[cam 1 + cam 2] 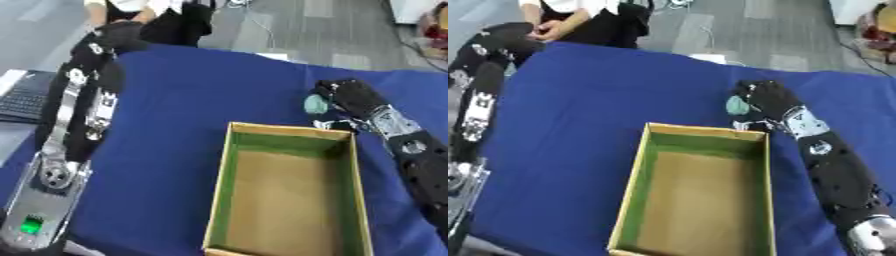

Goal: Pick up objects on the table and place them in the box.

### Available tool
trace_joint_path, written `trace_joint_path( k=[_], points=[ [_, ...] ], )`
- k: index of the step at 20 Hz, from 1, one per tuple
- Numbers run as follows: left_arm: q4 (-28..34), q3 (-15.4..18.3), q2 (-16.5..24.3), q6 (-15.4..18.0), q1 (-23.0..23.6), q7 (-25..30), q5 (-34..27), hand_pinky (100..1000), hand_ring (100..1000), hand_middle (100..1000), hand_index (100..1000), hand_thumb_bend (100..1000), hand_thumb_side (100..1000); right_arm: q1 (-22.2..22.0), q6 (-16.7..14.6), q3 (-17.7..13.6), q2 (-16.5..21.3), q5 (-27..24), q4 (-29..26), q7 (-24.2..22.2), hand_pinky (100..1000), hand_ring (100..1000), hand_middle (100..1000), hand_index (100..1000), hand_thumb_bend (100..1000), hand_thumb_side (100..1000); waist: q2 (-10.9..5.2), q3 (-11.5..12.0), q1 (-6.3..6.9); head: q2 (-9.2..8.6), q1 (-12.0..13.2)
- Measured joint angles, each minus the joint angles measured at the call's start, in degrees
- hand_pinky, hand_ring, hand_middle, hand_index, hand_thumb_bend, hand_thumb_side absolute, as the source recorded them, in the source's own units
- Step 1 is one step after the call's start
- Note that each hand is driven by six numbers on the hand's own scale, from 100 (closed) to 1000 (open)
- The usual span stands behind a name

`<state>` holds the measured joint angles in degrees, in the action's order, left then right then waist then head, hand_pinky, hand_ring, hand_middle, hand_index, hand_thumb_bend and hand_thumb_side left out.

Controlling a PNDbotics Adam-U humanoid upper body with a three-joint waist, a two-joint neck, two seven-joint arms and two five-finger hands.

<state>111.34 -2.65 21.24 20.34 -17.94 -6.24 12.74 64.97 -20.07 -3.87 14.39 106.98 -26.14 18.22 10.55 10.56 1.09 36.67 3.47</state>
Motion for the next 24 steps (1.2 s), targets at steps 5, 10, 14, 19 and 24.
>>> trace_joint_path(
  k=[5,10,14,19,24],
  points=[
    [0.01,0.00,0.00,0.00,-0.05,0.03,0.00,840,720,826,862,293,907,0.01,-0.17,0.00,0.17,-0.13,-0.01,0.52,536,633,834,903,205,782,0.61,0.02,-0.09,-0.44,0.00],
    [0.15,0.00,0.00,0.01,-0.40,0.06,0.00,841,720,826,862,293,907,0.02,-0.65,0.00,0.17,-0.48,-0.04,1.53,544,621,802,873,212,766,0.98,0.37,-0.11,-0.80,0.00],
    [0.35,0.00,0.00,0.01,-0.53,0.08,0.00,841,720,826,861,292,907,0.04,-0.94,0.00,0.17,-0.52,-0.39,3.26,514,599,782,858,200,771,1.13,0.48,-0.13,-0.92,0.00],
    [0.36,0.00,0.00,-0.04,-0.83,0.24,0.00,841,720,827,862,292,907,0.14,-1.25,0.00,0.17,-1.12,-0.39,4.82,454,553,747,836,197,759,1.42,0.48,-0.23,-0.96,0.00],
    [0.37,0.00,0.00,-0.07,-0.98,0.40,-0.01,841,720,827,862,290,907,0.33,-0.77,-0.12,0.22,-1.90,-0.38,5.12,413,545,740,841,194,736,1.77,0.59,-0.51,-1.08,-0.01]
  ],
)
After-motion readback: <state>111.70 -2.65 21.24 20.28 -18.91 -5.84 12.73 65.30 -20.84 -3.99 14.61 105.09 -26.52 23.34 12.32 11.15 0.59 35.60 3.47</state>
